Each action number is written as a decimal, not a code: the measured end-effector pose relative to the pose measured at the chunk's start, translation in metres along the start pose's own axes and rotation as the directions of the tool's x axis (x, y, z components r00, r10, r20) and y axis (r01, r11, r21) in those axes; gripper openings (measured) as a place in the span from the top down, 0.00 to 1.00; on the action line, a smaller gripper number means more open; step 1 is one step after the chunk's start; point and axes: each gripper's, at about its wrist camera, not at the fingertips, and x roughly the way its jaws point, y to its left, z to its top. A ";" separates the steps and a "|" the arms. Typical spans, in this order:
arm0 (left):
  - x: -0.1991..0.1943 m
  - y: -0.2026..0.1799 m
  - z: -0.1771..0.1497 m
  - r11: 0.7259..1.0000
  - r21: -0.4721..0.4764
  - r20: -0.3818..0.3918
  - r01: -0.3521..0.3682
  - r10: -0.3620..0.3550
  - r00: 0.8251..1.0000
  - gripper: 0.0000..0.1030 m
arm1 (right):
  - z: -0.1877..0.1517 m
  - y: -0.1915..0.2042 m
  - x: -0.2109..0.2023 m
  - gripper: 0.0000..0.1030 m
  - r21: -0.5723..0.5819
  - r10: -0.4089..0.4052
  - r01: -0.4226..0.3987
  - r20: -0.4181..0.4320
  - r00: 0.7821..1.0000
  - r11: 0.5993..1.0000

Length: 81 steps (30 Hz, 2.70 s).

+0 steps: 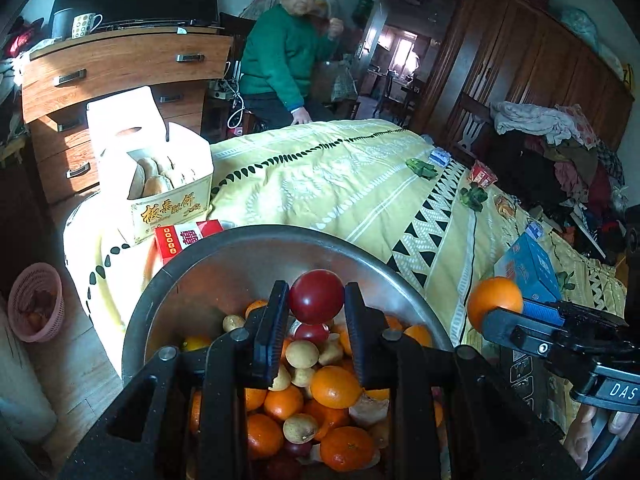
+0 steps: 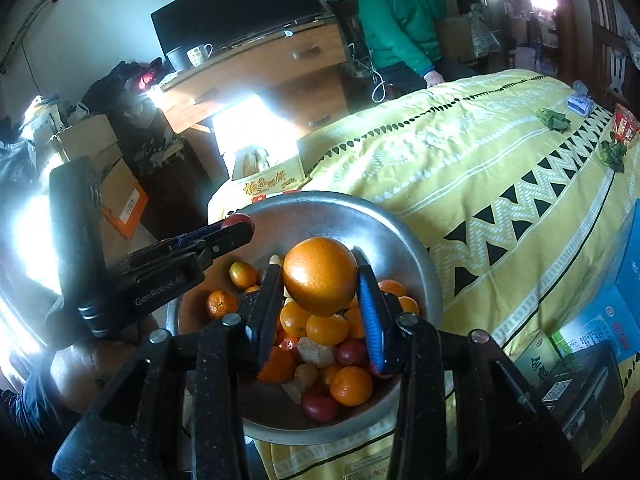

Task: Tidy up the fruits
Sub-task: 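Carry the tomato in the left tool and orange in the right tool into the steel bowl, opening both, then move both open tools back from the bowl to the fruit row, then reach the right tool to a red tomato and close on it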

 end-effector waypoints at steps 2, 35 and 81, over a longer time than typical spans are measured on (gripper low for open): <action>0.004 -0.001 -0.002 1.000 0.004 -0.012 -0.002 0.002 1.000 0.73 | 0.001 0.000 0.008 0.63 0.001 -0.007 0.007 -0.017 1.000 1.000; -0.059 -0.083 0.015 0.964 0.151 0.188 -0.219 0.190 0.964 0.10 | -0.023 0.037 -0.133 0.48 -0.033 -0.112 0.126 0.285 0.952 0.991; 0.062 -0.423 -0.255 0.728 0.506 -0.418 0.463 -0.262 0.870 0.00 | -0.286 -0.221 -0.279 0.58 0.478 -0.598 0.516 0.023 0.801 0.711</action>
